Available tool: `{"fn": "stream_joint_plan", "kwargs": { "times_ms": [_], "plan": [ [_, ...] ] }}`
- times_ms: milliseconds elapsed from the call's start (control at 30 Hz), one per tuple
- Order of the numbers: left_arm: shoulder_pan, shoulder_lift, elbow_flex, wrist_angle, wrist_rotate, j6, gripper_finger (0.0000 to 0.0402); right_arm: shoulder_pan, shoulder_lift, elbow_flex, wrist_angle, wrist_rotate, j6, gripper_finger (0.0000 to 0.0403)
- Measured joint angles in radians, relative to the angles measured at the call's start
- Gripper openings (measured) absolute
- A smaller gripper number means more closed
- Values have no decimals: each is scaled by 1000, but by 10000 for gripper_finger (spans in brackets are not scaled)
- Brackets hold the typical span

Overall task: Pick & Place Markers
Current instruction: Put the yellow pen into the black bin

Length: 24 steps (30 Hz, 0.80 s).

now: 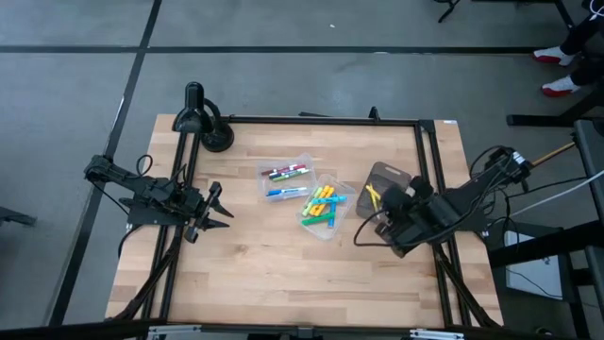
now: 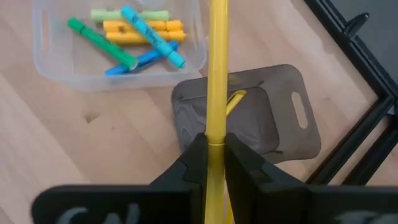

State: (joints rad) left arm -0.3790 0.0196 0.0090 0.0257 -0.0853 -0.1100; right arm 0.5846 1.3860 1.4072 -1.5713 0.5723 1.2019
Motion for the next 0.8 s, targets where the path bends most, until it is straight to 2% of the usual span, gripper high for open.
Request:
{"fn": "stream_joint_plan", "kwargs": {
  "times_ms": [167,333,600,800],
  "plan": [
    [0,0,0,0,0,0,128,-13,-59,-42,1,18,65,39],
    [0,0,0,0,0,0,127,-72,-113,-58,0,18,161,39],
    [0,0,0,0,0,0,128,-259,-172,-58,1,-2,209,39],
    [0,0,0,0,0,0,127,-408,-208,-58,1,-116,209,39]
  ]
}}
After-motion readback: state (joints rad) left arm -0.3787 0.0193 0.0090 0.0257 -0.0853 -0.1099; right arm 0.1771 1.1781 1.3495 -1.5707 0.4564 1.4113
